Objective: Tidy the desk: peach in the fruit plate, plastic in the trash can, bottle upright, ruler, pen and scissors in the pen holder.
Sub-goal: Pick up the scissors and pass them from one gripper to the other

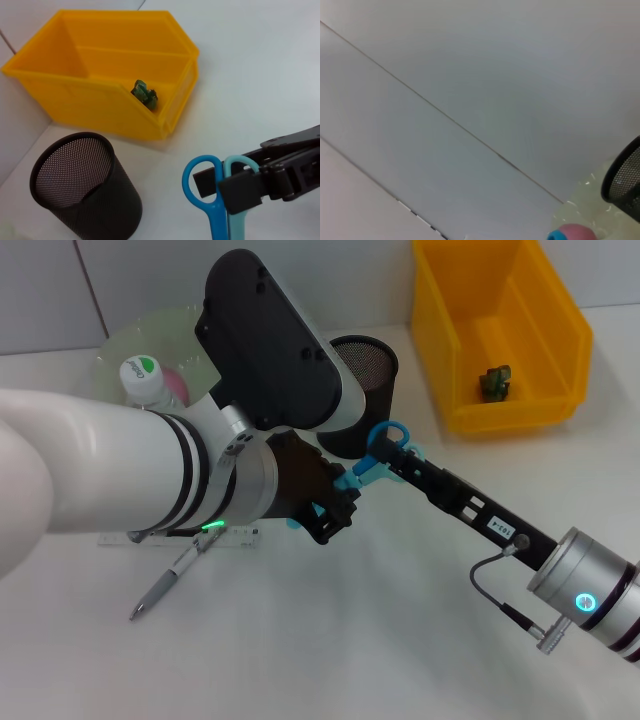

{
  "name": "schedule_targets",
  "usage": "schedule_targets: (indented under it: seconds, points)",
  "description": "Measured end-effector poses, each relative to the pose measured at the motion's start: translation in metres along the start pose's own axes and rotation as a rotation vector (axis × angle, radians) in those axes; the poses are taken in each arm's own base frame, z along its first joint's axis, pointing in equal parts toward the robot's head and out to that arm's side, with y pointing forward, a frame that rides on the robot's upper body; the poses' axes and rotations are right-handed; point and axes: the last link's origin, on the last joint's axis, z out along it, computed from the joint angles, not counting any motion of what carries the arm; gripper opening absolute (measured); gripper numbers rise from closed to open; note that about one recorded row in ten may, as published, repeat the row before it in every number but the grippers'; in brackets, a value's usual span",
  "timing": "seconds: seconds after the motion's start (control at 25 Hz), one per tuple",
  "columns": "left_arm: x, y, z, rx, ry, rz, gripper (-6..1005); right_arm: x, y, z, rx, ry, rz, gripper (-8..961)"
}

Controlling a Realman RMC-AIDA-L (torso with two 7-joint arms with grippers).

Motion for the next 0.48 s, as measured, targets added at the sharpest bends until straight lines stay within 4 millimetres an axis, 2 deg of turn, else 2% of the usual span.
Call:
schedule_targets:
  seconds: [0.08,0.48]
  points:
    - [0.0001,0.0000,0.0000,0.000,0.000,0.000,313,0.0000,-0.0005,-0.0002,0.003,-0.001,0.000,833]
    - [0.0011,0.0012,0.0001,-0.006,0.005,-0.001,320,0.0007,0.0009,0.0009,-0.007,0.009,-0.003,622]
